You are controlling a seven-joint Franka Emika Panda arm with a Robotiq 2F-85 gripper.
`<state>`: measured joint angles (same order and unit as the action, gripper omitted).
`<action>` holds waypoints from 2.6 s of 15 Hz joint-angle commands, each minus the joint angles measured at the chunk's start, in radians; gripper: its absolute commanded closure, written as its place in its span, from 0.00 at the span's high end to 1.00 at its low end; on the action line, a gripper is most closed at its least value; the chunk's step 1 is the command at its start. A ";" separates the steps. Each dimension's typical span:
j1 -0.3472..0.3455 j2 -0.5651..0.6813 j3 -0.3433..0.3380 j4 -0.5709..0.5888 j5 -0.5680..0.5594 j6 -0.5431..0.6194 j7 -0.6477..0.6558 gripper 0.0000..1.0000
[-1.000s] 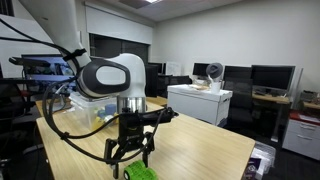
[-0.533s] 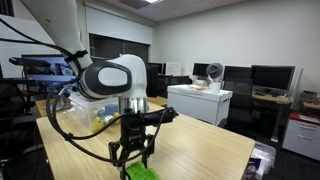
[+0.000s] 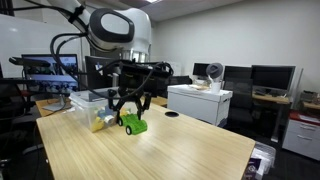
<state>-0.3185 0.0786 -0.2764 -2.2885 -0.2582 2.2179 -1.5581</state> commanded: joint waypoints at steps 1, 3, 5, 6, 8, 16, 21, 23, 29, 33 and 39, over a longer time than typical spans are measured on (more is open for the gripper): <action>0.080 -0.181 0.061 0.079 0.172 -0.234 0.012 0.45; 0.129 -0.238 0.091 0.102 0.217 -0.316 0.026 0.45; 0.191 -0.302 0.129 0.097 0.260 -0.375 0.016 0.45; 0.223 -0.335 0.147 0.084 0.284 -0.398 0.010 0.45; 0.290 -0.381 0.182 0.063 0.332 -0.439 0.000 0.45; 0.420 -0.344 0.238 -0.034 0.398 -0.255 0.008 0.45; 0.426 -0.281 0.246 -0.033 0.475 -0.211 0.047 0.94; 0.427 -0.282 0.244 -0.026 0.546 -0.235 0.055 1.00; 0.405 -0.312 0.243 0.067 0.588 -0.257 0.156 1.00; 0.363 -0.290 0.206 0.164 0.591 -0.349 0.374 1.00; 0.289 -0.257 0.140 0.189 0.617 -0.333 0.624 1.00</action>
<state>-0.0073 -0.1893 -0.1333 -2.1126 0.3293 1.8693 -1.0337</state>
